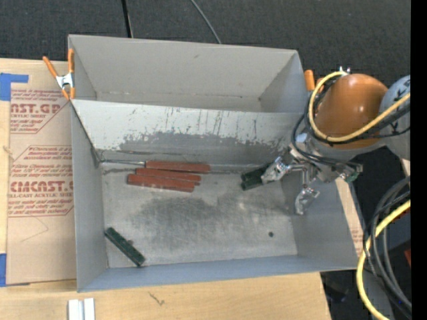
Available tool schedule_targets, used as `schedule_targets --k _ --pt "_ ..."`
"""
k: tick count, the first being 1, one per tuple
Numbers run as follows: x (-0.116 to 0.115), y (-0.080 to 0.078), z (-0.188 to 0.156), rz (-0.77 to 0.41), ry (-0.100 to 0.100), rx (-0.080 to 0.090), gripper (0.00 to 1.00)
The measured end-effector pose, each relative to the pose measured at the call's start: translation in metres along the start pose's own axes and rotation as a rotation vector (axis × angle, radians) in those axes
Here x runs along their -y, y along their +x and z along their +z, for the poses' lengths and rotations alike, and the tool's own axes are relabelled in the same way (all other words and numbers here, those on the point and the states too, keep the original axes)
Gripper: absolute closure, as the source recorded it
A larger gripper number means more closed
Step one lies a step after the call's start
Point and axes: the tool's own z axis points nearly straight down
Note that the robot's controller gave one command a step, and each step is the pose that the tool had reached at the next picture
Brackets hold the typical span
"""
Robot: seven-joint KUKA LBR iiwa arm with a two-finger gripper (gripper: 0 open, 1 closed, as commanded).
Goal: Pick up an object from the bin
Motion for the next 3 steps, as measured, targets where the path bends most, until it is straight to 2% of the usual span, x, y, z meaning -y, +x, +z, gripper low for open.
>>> schedule_targets --k 1,2,3 --pt "-0.013 -0.024 -0.012 -0.108 0.001 -0.001 0.0" --pt "-0.03 -0.029 -0.011 0.1 -0.001 -0.001 0.0" --pt "-0.04 -0.039 -0.015 0.128 0.0 -0.001 0.0"
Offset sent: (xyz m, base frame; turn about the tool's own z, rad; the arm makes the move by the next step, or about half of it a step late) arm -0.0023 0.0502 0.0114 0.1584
